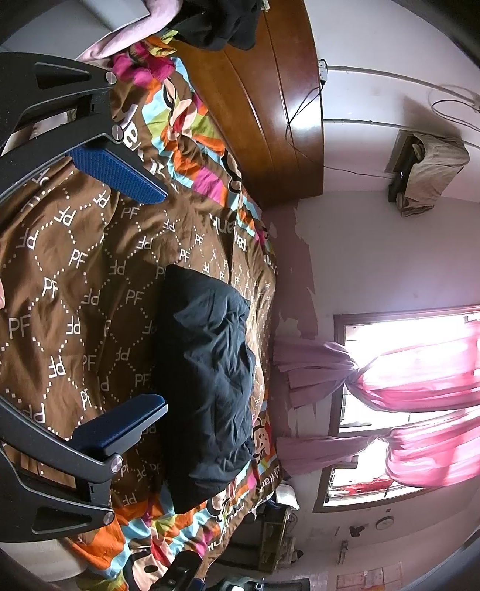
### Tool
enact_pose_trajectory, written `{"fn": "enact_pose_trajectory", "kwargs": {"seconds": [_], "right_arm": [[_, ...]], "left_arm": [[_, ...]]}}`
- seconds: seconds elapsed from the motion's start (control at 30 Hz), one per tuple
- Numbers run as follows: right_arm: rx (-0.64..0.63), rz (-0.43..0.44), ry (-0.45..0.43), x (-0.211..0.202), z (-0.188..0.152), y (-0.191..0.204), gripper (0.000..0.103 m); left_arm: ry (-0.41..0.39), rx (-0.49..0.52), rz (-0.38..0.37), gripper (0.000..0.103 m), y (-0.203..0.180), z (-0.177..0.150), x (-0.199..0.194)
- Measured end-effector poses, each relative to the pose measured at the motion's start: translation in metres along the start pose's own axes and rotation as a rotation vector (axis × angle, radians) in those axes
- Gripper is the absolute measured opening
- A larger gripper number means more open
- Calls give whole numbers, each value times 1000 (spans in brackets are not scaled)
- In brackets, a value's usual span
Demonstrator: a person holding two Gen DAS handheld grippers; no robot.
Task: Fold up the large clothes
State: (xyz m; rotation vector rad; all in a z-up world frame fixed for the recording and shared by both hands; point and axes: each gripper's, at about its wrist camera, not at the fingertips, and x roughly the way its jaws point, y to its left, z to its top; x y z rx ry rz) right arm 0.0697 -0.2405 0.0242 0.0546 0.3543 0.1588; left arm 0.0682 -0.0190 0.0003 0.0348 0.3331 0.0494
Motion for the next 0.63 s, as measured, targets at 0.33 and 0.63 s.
{"fn": "enact_pose_trajectory", "kwargs": {"seconds": [0.33, 0.63], "right_arm": [[-1, -1, 0, 0, 0, 2, 103], [-9, 3, 7, 1, 1, 3, 103]], "left_arm": [[5, 5, -6, 101, -2, -1, 1], [14, 10, -1, 101, 0, -3, 2]]}}
